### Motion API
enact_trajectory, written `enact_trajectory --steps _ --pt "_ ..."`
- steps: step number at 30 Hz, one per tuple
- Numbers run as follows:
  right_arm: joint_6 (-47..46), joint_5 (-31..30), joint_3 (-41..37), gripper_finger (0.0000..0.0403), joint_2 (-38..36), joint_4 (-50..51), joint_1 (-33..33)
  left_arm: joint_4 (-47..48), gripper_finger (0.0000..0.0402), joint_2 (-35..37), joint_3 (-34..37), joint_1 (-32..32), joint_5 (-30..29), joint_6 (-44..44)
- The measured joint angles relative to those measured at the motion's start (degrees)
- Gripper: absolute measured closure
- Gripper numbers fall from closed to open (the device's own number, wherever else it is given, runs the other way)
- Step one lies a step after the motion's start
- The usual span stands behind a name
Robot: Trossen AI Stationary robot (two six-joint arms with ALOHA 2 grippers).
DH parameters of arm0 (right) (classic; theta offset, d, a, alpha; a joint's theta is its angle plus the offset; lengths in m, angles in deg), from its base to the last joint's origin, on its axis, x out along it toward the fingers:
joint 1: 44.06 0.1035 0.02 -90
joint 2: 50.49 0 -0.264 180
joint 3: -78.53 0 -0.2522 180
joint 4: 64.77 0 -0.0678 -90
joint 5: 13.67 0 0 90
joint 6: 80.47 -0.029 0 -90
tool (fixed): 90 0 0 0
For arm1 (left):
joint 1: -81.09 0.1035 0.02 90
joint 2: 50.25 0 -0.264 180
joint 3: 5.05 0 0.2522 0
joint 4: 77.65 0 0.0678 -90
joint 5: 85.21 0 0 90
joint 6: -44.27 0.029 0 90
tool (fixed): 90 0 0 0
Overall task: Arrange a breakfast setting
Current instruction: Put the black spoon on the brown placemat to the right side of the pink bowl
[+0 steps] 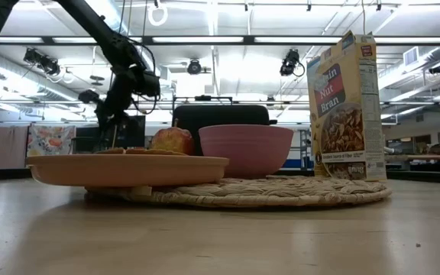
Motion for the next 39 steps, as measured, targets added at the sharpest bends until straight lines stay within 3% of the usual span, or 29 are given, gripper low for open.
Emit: enact_trajectory --steps 5,20,39 --pt "1.0 -0.02 0.0 0.0018 0.0 0.01 0.0 -0.75 0.0376 1.62 -0.02 0.05 -0.51 0.45" --pt "1.04 -0.02 0.0 0.0018 0.0 0.04 0.0 -0.74 0.0374 6.61 -0.02 -0.59 -4.53 0.23" --pt "1.48 -0.02 0.0 0.0018 0.0 0.01 0.0 -2.83 0.0376 22.0 -0.02 -5.29 -6.23 0.42"
